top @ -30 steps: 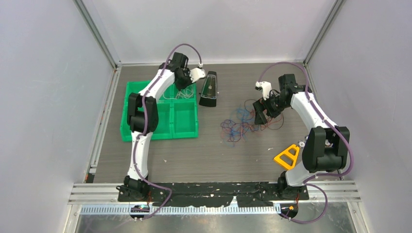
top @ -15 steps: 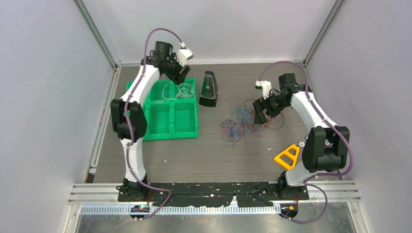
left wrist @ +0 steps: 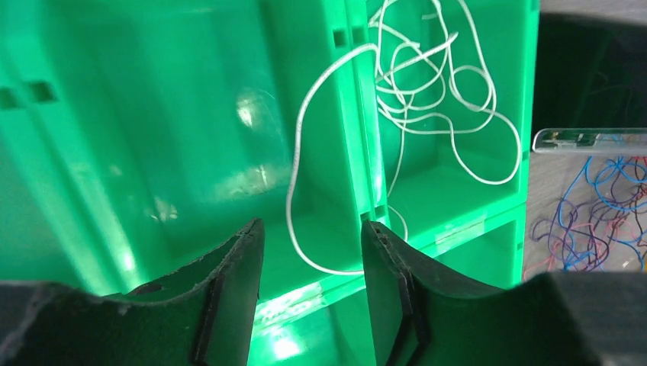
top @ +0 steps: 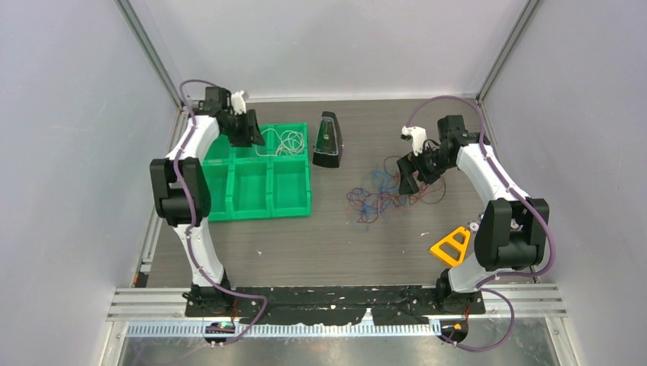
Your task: Untangle the cables
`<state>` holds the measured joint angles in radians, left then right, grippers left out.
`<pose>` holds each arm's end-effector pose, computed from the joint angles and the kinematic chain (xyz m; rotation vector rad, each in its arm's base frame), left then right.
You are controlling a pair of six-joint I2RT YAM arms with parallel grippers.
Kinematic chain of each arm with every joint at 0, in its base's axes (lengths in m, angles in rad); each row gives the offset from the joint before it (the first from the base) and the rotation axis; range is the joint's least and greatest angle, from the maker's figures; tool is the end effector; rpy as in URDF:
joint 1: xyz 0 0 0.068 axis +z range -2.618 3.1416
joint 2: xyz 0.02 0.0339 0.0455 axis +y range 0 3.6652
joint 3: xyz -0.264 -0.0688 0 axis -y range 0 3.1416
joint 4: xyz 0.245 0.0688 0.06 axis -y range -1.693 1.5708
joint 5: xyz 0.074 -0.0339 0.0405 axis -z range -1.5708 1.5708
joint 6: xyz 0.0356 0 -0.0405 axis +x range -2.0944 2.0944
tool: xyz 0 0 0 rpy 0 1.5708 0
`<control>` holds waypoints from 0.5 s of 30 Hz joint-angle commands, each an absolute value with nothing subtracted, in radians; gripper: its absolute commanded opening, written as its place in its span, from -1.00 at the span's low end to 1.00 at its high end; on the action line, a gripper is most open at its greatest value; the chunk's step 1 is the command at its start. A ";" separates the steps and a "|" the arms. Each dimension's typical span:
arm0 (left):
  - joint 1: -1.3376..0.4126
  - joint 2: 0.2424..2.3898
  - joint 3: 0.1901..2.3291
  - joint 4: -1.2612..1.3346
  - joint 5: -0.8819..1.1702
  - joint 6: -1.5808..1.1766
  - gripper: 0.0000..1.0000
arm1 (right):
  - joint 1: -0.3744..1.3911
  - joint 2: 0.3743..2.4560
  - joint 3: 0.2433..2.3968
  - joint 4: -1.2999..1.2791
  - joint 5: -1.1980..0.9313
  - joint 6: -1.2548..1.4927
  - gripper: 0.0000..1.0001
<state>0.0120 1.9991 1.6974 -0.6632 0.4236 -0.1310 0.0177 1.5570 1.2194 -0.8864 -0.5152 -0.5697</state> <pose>0.4422 -0.0093 0.2506 -0.0110 2.5086 -0.5838 0.3027 0.0229 0.2542 -0.8749 2.4747 0.5395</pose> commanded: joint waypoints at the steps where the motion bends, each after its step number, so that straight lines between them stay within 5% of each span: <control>1: -0.006 2.015 1.675 -0.636 0.464 -0.198 -0.01 | 0.014 1.548 1.261 -0.872 -0.529 -0.557 0.90; 8: -0.006 2.005 1.639 -0.596 0.482 -0.215 -0.45 | 0.014 1.535 1.245 -0.873 -0.519 -0.558 0.91; 15: -0.005 1.971 1.625 -0.602 0.453 -0.225 -0.12 | 0.014 1.529 1.238 -0.873 -0.517 -0.562 0.91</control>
